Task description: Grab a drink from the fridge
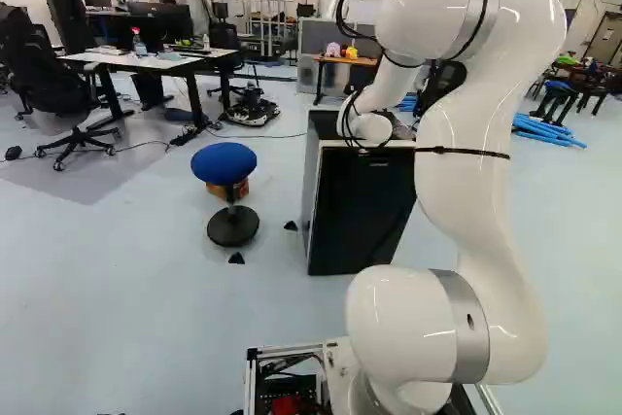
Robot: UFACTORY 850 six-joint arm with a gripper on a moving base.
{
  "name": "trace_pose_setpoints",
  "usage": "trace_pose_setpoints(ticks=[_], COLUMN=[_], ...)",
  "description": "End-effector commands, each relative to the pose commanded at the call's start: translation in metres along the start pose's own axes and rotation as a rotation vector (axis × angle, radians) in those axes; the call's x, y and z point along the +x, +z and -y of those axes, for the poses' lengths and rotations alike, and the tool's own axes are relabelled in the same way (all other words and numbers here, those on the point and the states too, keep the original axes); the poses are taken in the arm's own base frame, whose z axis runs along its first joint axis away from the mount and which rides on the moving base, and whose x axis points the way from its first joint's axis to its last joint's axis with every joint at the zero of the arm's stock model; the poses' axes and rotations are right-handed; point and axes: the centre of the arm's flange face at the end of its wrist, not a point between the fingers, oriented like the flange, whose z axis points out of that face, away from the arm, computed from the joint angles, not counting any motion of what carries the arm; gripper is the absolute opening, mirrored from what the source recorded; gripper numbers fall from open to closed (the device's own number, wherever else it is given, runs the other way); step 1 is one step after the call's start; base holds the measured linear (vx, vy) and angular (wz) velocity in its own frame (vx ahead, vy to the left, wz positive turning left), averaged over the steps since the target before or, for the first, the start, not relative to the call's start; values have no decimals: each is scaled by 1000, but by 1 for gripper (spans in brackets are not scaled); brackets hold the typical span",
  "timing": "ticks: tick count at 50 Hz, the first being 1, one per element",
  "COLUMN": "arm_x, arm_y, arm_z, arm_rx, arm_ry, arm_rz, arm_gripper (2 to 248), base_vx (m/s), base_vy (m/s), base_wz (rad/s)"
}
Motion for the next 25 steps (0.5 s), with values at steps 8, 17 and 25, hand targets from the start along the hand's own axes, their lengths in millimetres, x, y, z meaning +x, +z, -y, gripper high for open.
trace_pose_setpoints(ticks=[8, 17, 25], arm_x=[1, 9, 18], arm_y=[0, -3, -7], arm_z=[0, 0, 0], arm_rx=[0, 0, -1], arm_ry=[0, 0, -1], arm_rz=[-2, -15, -29], arm_gripper=[99, 99, 99], base_vx=[0, 0, 0], base_vy=[0, 0, 0], base_wz=[0, 0, 0])
